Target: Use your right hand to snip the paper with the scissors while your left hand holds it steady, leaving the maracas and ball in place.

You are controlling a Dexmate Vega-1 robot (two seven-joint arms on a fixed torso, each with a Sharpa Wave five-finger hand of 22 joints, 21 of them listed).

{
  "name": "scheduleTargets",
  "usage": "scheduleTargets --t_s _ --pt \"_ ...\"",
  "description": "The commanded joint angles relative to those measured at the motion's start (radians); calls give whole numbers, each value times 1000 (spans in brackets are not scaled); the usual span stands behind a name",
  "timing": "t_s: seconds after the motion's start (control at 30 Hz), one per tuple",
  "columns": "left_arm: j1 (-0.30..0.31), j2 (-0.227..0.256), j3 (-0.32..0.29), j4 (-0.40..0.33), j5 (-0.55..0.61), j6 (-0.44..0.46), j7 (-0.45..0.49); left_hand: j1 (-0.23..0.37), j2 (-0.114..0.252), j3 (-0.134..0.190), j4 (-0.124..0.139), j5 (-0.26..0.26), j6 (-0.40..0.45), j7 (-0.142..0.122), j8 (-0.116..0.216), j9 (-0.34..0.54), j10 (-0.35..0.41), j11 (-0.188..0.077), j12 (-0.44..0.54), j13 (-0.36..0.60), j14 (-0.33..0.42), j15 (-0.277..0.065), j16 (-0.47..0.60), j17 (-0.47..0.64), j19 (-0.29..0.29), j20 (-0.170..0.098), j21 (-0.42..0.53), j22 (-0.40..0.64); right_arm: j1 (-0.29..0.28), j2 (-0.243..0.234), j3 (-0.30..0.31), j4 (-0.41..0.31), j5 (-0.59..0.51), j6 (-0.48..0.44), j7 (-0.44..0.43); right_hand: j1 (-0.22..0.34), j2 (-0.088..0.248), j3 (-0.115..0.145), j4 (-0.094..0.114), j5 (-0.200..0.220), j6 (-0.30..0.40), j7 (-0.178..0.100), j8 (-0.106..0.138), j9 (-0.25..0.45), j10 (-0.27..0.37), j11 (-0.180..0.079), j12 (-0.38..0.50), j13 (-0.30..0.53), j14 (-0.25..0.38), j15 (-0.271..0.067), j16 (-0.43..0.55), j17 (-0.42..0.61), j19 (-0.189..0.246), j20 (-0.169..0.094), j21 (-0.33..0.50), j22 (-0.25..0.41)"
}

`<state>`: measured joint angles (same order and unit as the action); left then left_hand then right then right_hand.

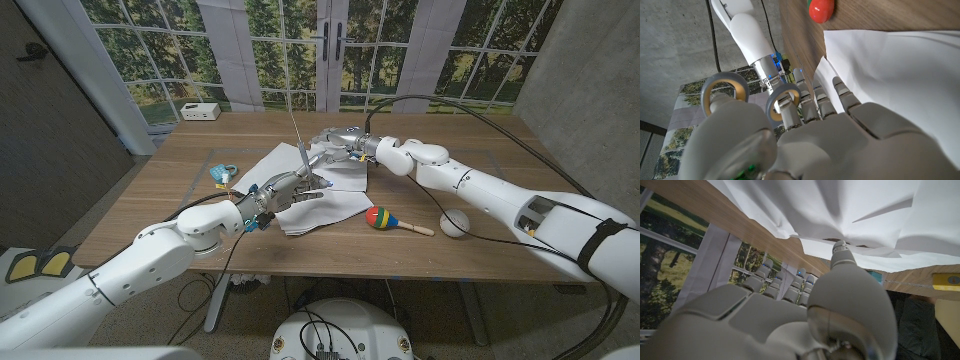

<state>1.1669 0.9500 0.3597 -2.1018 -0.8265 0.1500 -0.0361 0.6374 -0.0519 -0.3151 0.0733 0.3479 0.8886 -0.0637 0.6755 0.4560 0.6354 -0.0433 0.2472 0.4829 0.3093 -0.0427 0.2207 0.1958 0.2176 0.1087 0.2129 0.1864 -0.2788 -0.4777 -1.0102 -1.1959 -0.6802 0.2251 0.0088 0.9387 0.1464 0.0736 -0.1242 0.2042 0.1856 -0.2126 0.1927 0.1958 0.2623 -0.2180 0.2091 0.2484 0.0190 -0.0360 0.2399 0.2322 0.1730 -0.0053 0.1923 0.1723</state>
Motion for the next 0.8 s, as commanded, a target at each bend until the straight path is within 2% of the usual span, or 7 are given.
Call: scheduleTargets --t_s 0.03,0.43,0.5,0.6,0.7,0.8 --pt "0 -1 1 2 1 -4 -1 7 0 -1 3 -3 -22 38 1 3 129 -122 -4 3 2 -41 -1 -1 0 -5 -4 2 7 20 -17 38 12 0 -8 12 -1 7 -3 2 -9 -3 4 0 -6 -2 -2 4 -7 -173 -5 2 0 -7 1 3" --pt "2 0 0 3 1 -7 -4 10 1 -2 5 -3 -21 36 3 6 130 -122 -5 5 3 -42 -1 -1 0 -7 -3 2 20 37 -38 66 12 8 -15 27 1 14 -10 -1 -13 -3 3 0 -5 -2 -1 4 -17 -172 -9 0 -10 -15 -2 3" --pt "1 1 -1 3 2 -7 -4 10 1 -2 5 -3 -20 35 2 5 131 -122 -5 5 2 -41 -1 -1 0 -7 -3 2 23 42 -41 73 13 12 -16 41 5 20 -14 -3 -15 -3 3 0 -5 -2 0 3 -26 -176 -13 -4 -16 -35 -3 2" --pt "3 1 -2 2 1 -8 -4 10 2 -2 6 -3 -20 37 2 6 132 -123 -5 6 3 -41 -1 -1 1 -7 -3 2 27 48 -48 83 13 19 -18 61 7 31 -16 -7 -17 -1 3 0 -5 0 0 0 -31 -180 -17 -12 -16 -83 -2 -1" --pt "7 2 -3 -1 1 -10 -1 10 2 -2 6 -3 -18 37 3 7 132 -123 -5 6 3 -42 -1 -1 1 -6 -3 2 32 51 -54 89 13 26 -14 69 4 34 -14 -11 -30 0 -1 0 -33 2 -7 -5 -31 -184 -21 -19 -12 -121 -1 -3" --pt "10 2 -5 -2 1 -12 0 9 2 -3 7 -4 -20 36 3 9 134 -123 -5 6 3 -42 -1 -1 1 -7 -3 2 37 53 -60 93 13 32 -5 73 2 34 -13 -12 -37 0 -1 0 -45 4 -9 -8 -31 -184 -24 -22 -3 -141 1 -4"
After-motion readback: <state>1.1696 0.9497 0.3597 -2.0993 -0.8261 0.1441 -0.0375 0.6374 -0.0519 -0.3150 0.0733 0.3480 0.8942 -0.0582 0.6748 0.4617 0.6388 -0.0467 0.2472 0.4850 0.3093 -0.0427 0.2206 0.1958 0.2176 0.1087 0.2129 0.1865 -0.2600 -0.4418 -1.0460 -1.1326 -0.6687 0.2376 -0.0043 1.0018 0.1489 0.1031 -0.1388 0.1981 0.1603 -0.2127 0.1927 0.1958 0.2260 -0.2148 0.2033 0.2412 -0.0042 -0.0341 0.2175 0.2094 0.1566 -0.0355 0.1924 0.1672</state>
